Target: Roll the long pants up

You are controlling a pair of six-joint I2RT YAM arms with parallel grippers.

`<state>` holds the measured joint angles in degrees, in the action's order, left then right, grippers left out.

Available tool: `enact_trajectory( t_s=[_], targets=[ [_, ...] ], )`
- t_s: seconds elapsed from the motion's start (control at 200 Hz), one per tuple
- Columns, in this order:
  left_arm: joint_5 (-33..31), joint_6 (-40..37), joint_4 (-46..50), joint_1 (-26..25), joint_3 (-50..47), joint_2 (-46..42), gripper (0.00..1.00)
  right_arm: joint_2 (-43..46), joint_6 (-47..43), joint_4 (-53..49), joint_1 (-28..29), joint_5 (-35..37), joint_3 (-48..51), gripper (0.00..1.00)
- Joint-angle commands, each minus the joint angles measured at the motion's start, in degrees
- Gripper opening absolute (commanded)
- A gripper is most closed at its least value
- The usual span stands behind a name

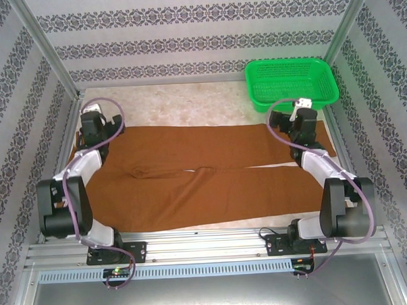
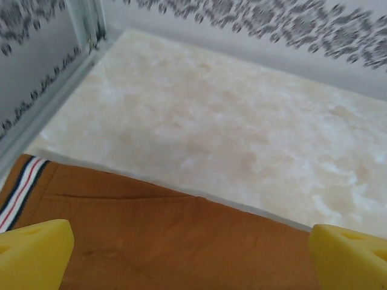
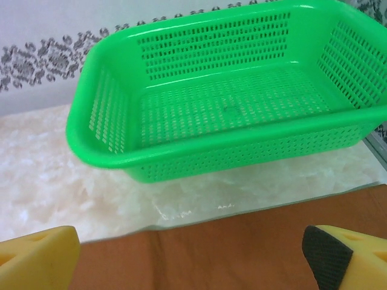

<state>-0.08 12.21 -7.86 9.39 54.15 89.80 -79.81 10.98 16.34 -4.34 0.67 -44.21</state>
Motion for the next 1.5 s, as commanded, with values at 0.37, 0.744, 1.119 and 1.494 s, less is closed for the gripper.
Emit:
enact_trajectory(
  t_s=[0.37,0.744,1.119,1.494],
  targets=[
    [-5.39,12.67,40.92,11.4,43.59,27.06,0.98,-7.19,7.77,-21.27,-1.9,-3.53,-13.49,0.98],
    [-2.94,12.59,47.17,15.24,48.92,38.11,0.97,-7.15,8.1,-23.71,-1.9,-1.27,-11.99,0.98],
    [9.04,13.77,46.07,18.38,49.98,44.59,0.3,-8.79,9.37,-24.51,-1.9,-1.14,-13.77,0.96],
    [5.65,12.75,40.94,18.05,39.09,35.81,0.0,-17.47,15.09,-40.39,-4.07,14.95,-26.11,0.92]
  ],
)
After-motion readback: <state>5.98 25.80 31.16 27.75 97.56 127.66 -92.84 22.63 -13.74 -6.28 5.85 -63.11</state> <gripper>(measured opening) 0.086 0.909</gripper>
